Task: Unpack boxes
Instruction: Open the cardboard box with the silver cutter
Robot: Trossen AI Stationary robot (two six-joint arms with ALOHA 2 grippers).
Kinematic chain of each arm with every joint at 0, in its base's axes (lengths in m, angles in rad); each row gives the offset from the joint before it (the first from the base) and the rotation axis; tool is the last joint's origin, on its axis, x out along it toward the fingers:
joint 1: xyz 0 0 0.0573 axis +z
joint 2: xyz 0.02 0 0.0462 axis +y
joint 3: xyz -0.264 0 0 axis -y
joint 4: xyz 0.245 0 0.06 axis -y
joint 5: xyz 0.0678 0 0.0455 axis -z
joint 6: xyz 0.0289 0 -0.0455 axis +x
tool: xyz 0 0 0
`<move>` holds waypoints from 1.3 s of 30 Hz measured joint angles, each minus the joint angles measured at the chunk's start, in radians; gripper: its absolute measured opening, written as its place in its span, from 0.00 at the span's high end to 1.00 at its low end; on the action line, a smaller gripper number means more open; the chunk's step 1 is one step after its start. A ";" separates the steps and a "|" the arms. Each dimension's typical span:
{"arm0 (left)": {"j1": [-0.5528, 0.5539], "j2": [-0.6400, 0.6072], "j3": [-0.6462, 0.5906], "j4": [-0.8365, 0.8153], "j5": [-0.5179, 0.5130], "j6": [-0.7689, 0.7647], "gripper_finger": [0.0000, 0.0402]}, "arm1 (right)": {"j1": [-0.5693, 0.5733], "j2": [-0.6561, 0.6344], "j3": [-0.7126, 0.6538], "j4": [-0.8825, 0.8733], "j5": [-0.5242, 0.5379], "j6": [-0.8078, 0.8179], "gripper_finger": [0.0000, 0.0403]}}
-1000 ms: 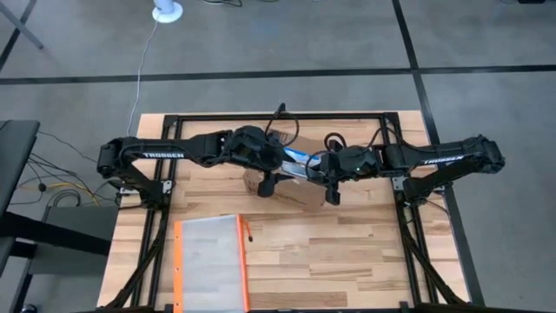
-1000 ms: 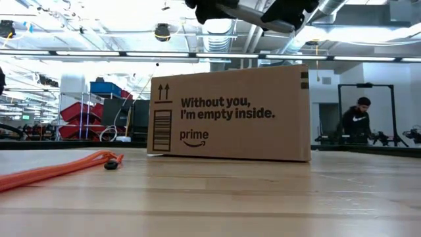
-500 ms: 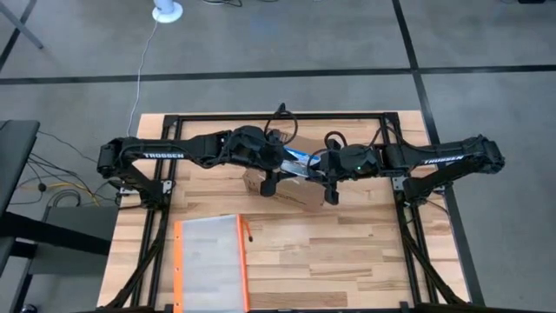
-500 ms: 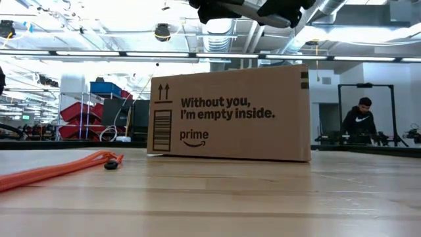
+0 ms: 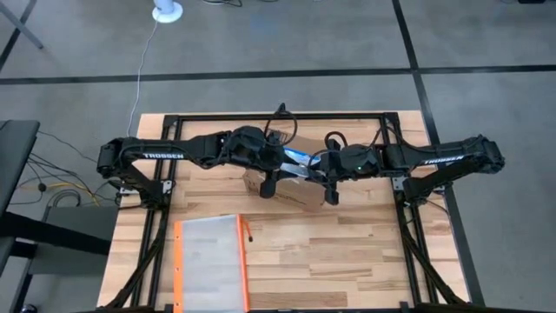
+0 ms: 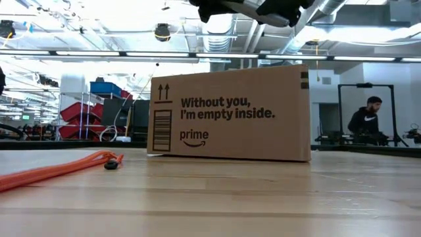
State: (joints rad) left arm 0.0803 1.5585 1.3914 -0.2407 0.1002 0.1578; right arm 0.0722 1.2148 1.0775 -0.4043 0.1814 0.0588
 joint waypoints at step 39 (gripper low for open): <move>0.240 -0.085 -0.150 0.617 0.343 -0.341 0.68 | -0.167 -0.300 -0.269 0.584 0.002 -0.069 0.39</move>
State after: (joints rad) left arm 0.3200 1.4734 1.2419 0.3768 0.4429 -0.1834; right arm -0.0952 0.9143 0.8082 0.1796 0.1837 -0.0097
